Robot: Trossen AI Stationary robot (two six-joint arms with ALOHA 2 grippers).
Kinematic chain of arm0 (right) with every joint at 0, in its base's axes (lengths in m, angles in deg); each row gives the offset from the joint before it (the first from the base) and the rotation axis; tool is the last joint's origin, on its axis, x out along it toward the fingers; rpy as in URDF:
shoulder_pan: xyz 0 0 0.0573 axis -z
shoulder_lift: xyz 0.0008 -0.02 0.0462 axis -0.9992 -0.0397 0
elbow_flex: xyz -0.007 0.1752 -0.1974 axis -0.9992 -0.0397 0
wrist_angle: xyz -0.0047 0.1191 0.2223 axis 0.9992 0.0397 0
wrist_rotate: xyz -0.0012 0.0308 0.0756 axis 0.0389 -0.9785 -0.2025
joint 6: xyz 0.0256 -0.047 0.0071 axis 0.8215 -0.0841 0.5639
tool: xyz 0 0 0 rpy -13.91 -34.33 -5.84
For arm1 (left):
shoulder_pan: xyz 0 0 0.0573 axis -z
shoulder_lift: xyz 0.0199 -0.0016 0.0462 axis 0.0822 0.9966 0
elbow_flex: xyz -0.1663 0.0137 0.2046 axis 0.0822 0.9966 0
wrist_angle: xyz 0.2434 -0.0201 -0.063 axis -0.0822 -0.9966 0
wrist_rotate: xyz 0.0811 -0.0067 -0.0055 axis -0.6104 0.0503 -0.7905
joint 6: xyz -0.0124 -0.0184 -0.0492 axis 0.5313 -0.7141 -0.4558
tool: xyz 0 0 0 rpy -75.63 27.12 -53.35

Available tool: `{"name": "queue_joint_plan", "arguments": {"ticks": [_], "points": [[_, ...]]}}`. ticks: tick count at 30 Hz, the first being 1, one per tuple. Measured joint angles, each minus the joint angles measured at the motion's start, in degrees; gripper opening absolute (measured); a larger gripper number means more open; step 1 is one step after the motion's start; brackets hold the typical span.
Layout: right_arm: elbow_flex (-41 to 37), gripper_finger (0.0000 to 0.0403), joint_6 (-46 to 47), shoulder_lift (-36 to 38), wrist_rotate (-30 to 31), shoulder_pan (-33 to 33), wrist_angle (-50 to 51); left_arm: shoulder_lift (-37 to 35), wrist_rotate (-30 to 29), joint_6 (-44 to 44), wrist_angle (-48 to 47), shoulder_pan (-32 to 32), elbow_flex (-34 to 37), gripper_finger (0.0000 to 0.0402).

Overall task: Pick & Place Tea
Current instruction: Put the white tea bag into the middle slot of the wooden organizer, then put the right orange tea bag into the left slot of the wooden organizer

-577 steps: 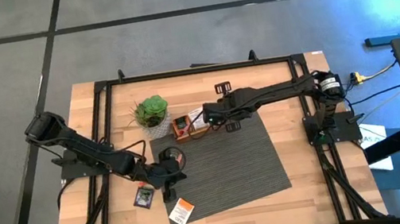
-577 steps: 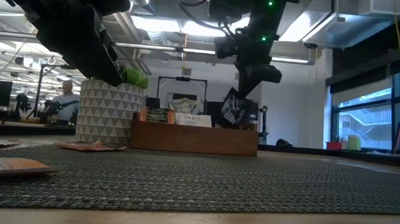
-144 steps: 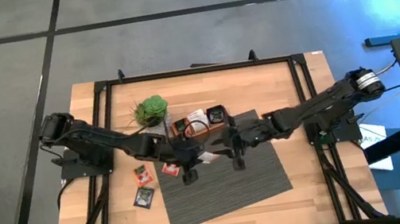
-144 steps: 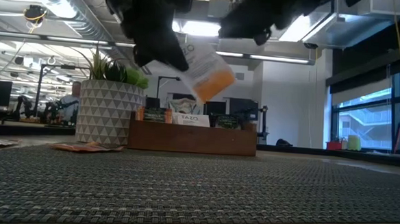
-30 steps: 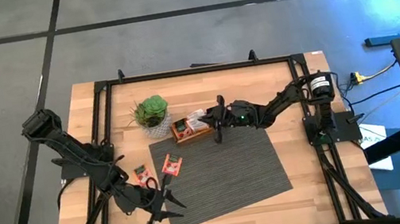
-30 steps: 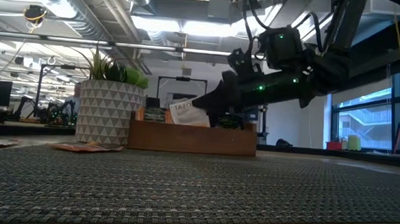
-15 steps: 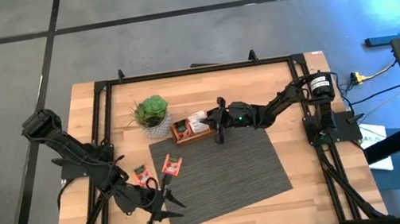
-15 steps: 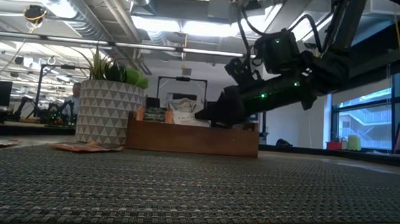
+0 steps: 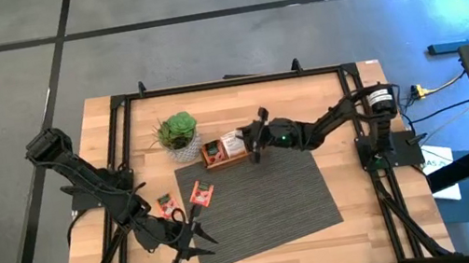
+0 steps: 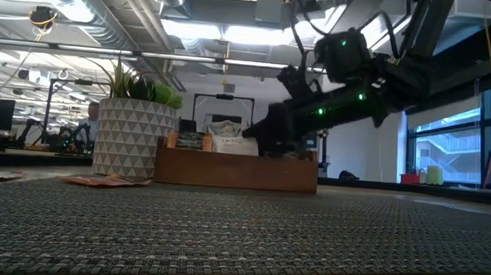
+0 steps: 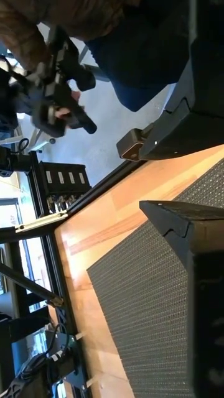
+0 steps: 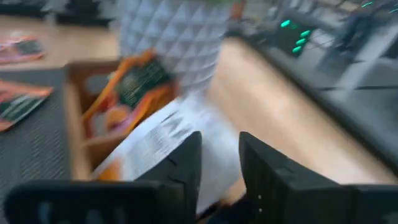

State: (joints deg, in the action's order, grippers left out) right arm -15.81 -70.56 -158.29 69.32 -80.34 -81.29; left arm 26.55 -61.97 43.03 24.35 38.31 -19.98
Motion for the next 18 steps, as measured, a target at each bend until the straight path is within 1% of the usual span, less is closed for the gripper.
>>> {"name": "queue_joint_plan", "arguments": {"ticks": [3, 7, 11, 13, 16, 18], "points": [[0.0, 0.0129, -3.2, 2.8, 3.4, -0.6, 0.9, 0.0, 0.0, 0.0, 0.0, 0.0, 0.0, 0.0115], [0.0, 0.0135, -6.7, 6.1, 3.5, -2.1, 4.3, 0.0, 0.0, 0.0, -0.1, 0.0, 0.0, 0.0115], [0.0, 0.0132, -5.5, 7.9, 3.5, -3.8, 7.8, 0.0, -1.1, -0.5, -1.9, 0.0, 0.0, 0.0112], [0.0, 0.0131, -5.0, 8.9, 3.6, -5.3, 9.8, 0.0, -4.0, -3.9, -4.0, 0.0, 0.0, 0.0112], [0.0, 0.0131, -4.8, 10.1, 3.3, -8.5, 11.3, 0.0, -9.6, -12.2, -7.9, -0.4, 0.0, 0.0114], [0.0, 0.0131, -3.2, 10.4, 2.0, -10.7, 10.9, 0.0, -12.0, -17.5, -11.2, -0.7, 0.0, 0.0115]]}}
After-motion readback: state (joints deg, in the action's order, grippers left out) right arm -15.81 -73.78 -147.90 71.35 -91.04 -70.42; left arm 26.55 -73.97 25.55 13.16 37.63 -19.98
